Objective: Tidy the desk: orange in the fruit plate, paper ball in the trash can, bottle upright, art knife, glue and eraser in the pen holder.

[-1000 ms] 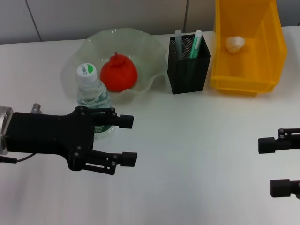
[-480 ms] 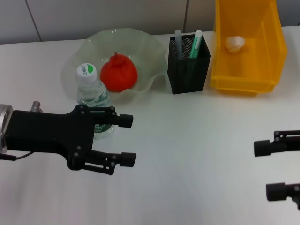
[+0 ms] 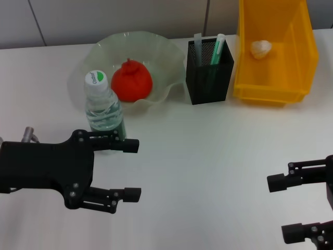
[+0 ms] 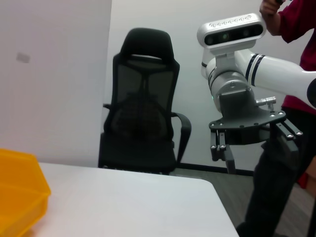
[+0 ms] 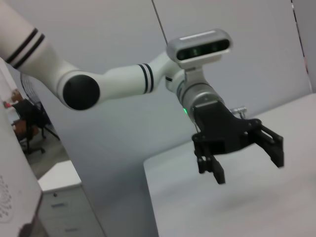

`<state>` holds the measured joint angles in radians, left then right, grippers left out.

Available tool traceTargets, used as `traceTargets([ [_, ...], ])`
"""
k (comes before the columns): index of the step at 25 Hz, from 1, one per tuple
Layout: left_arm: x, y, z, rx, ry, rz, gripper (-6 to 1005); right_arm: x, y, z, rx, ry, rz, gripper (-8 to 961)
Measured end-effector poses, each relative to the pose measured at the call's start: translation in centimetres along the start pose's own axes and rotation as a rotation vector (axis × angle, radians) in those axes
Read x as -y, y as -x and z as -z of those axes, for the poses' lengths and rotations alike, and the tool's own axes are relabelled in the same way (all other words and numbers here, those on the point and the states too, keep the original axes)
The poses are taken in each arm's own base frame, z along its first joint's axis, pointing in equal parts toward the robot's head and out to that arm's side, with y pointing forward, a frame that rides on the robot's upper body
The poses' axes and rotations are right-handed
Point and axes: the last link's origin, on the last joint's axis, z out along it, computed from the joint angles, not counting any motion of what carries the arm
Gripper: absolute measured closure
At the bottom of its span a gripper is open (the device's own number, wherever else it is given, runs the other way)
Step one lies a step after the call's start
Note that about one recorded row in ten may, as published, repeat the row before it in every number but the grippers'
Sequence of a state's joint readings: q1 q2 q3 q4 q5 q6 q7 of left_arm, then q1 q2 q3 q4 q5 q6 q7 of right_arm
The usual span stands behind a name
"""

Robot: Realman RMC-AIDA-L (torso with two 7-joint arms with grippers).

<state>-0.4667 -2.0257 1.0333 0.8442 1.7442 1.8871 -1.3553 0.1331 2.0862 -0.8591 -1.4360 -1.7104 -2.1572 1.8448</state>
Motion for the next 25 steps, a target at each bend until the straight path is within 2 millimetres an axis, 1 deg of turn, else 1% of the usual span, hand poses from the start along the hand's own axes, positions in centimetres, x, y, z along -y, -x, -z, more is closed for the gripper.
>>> traceTargets([
  [2, -0.1, 0.1, 0.1, -0.003, -0.004, -0.005, 157, 0.2, -0.1, -0.2, -0.014, -0.006, -0.005, 185],
  [5, -0.4, 0.8, 0.2, -0.013, -0.025, -0.008, 157, 0.3, -0.2, -0.3, -0.021, -0.008, -0.007, 185],
  [8, -0.4, 0.9, 0.2, -0.015, -0.026, -0.003, 158, 0.7, 0.0, -0.5, -0.022, -0.017, 0.012, 185],
  [11, -0.3, 0.8, 0.1, -0.014, -0.026, -0.006, 158, 1.7, 0.2, -1.3, -0.021, -0.031, 0.049, 185],
  [17, 0.1, 0.5, 0.8, -0.018, -0.051, -0.009, 158, 4.5, 0.6, -4.0, -0.038, -0.014, 0.081, 185],
  [21, 0.3, 0.3, 1.5, -0.036, -0.083, -0.010, 158, 5.2, 1.0, -4.6, -0.027, 0.004, 0.098, 185],
  [25, 0.4, 0.3, 1.9, -0.038, -0.095, -0.008, 159, 5.5, 1.4, -4.9, -0.025, 0.008, 0.117, 185],
])
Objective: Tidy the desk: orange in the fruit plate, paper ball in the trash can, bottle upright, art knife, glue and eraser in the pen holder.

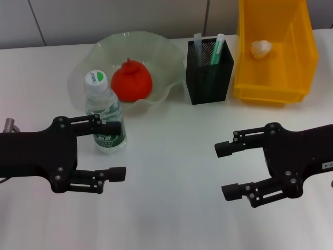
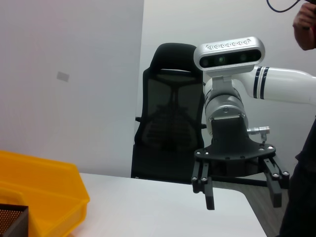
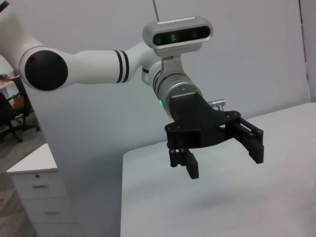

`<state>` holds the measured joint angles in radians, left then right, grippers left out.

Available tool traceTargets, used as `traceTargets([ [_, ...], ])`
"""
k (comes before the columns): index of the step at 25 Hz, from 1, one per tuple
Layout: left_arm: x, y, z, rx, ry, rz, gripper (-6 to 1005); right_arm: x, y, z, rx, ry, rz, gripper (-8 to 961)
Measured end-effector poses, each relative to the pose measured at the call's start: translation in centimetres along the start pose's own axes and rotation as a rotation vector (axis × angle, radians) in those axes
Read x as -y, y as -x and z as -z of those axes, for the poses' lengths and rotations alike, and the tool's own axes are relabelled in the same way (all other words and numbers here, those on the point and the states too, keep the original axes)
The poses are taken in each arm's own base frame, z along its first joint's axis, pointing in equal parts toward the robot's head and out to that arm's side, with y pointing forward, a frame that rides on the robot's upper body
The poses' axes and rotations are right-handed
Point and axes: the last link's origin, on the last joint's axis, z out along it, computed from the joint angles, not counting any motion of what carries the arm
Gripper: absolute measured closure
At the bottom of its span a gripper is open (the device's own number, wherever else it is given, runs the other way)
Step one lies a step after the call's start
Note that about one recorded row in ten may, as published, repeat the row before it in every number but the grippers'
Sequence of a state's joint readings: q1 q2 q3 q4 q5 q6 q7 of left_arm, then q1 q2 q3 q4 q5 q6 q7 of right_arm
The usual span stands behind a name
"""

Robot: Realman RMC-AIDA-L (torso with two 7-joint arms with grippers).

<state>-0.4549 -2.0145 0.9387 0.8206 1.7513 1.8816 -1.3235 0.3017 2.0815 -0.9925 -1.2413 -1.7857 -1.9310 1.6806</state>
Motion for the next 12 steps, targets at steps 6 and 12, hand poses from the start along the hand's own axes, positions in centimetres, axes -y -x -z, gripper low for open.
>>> traceTargets([
  [6, 0.03, 0.07, 0.03, 0.005, -0.002, 0.002, 159, 0.04, 0.23, -0.16, 0.002, 0.004, 0.009, 185],
  [12, 0.04, 0.03, -0.07, 0.007, 0.003, 0.001, 159, 0.06, 0.26, -0.28, 0.005, 0.008, 0.008, 185],
])
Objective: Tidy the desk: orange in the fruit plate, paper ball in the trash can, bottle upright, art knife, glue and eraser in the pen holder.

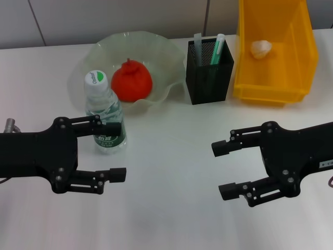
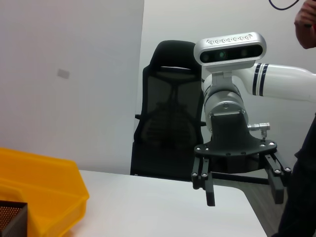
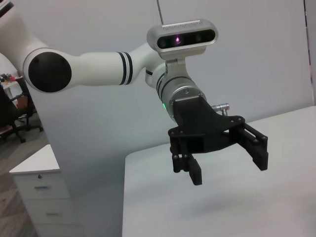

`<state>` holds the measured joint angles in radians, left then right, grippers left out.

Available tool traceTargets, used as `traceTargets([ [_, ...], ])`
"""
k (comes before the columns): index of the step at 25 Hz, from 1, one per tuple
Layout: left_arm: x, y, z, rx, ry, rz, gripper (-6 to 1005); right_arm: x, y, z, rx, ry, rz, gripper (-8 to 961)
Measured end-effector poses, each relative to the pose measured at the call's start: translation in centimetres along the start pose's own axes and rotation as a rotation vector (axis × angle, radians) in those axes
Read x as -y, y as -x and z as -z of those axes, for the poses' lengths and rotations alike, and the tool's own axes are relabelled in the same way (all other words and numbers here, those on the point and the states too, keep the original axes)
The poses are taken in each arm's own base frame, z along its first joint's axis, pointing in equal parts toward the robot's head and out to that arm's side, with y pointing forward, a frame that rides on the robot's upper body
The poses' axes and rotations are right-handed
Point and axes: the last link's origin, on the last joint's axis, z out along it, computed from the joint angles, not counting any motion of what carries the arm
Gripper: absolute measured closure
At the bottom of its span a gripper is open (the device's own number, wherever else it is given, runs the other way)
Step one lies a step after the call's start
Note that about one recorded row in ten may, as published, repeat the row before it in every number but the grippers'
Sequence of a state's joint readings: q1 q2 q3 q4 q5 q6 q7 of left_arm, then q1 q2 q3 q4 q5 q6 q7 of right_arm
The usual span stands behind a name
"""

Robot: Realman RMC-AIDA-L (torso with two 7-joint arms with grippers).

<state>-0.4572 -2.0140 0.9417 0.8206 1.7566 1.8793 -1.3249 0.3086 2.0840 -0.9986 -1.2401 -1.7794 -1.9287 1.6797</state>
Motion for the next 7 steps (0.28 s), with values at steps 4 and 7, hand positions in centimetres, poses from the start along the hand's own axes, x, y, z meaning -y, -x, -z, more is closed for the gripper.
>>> traceTargets([
  [4, -0.02, 0.03, -0.07, 0.003, 0.003, 0.001, 159, 0.02, 0.03, -0.04, 0.001, 0.001, 0.001, 185],
  [7, -0.02, 0.04, -0.08, 0.003, 0.003, 0.001, 159, 0.07, 0.07, -0.07, 0.002, 0.000, 0.001, 185],
])
